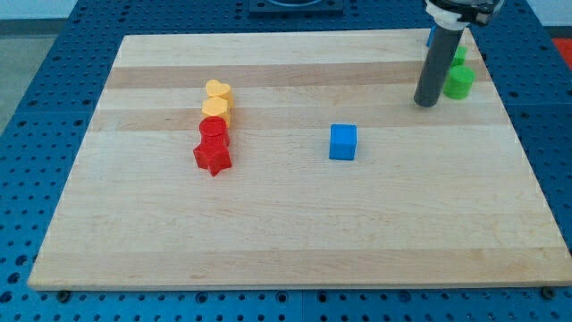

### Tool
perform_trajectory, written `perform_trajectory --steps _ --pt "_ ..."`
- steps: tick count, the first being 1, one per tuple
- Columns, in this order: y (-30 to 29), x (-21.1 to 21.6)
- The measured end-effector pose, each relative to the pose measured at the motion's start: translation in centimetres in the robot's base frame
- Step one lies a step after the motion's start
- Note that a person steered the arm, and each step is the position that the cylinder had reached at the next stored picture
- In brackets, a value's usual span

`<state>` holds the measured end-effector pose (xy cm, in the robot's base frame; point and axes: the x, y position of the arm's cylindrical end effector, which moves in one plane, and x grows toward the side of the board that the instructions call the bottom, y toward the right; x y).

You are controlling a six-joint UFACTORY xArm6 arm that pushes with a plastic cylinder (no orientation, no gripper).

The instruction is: Place the blue cube at the center right side of the board

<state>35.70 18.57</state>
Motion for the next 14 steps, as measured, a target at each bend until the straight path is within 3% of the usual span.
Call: perform_trajectory --steps 2,3,7,10,14 --pt "-1.3 -2.1" --pt "-5.5 -2.2" --pt "-19.5 5.3" --pt "-16.0 8.9" --pt "-5.7 8.7"
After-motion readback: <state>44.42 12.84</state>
